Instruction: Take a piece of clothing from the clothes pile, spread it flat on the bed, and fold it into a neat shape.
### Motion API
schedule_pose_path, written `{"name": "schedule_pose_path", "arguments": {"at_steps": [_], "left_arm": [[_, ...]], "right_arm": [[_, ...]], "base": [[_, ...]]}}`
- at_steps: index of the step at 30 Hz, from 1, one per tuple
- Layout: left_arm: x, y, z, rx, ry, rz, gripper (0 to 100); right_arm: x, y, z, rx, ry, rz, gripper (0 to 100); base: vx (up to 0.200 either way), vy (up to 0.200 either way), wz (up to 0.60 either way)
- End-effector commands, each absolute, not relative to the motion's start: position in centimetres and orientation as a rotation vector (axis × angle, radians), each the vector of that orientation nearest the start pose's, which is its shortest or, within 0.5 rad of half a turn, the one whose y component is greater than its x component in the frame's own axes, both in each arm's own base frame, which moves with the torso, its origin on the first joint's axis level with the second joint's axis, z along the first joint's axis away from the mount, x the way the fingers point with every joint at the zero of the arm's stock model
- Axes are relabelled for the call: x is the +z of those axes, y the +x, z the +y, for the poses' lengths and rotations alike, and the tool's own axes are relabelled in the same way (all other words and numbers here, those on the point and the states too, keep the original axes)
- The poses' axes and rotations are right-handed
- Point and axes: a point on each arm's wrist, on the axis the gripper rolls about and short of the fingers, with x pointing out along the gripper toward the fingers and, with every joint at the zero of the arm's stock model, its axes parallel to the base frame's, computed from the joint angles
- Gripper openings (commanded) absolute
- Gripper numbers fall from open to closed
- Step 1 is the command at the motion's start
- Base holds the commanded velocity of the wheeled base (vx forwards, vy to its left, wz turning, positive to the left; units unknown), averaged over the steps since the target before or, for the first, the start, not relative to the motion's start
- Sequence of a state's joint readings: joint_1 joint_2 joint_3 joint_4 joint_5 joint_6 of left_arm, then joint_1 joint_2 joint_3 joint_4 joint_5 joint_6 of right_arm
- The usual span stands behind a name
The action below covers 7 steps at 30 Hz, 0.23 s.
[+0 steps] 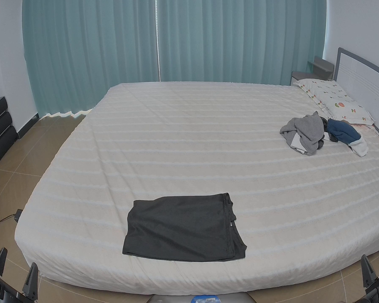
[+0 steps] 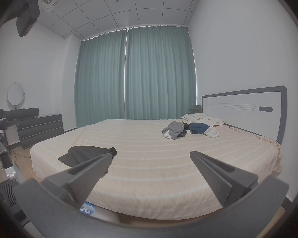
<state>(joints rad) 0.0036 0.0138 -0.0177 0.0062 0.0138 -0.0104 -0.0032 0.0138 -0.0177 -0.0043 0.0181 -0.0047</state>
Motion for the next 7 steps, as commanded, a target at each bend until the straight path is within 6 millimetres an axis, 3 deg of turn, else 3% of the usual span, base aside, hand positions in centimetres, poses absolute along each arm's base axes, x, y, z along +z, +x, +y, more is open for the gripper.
{"name": "schedule_pose_path", "arguments": {"at_steps": [1, 7], "left_arm": [[7.53, -2.29, 0.02, 0.018, -0.011, 0.005, 100], [7.59, -2.30, 0.03, 0.018, -0.005, 0.001, 100]], "right_arm": [[7.60, -2.26, 0.05, 0.015, -0.003, -0.002, 100], [7.60, -2.26, 0.05, 0.015, 0.005, -0.001, 100]], "base": [[0.000, 0.000, 0.00], [0.000, 0.000, 0.00]]}}
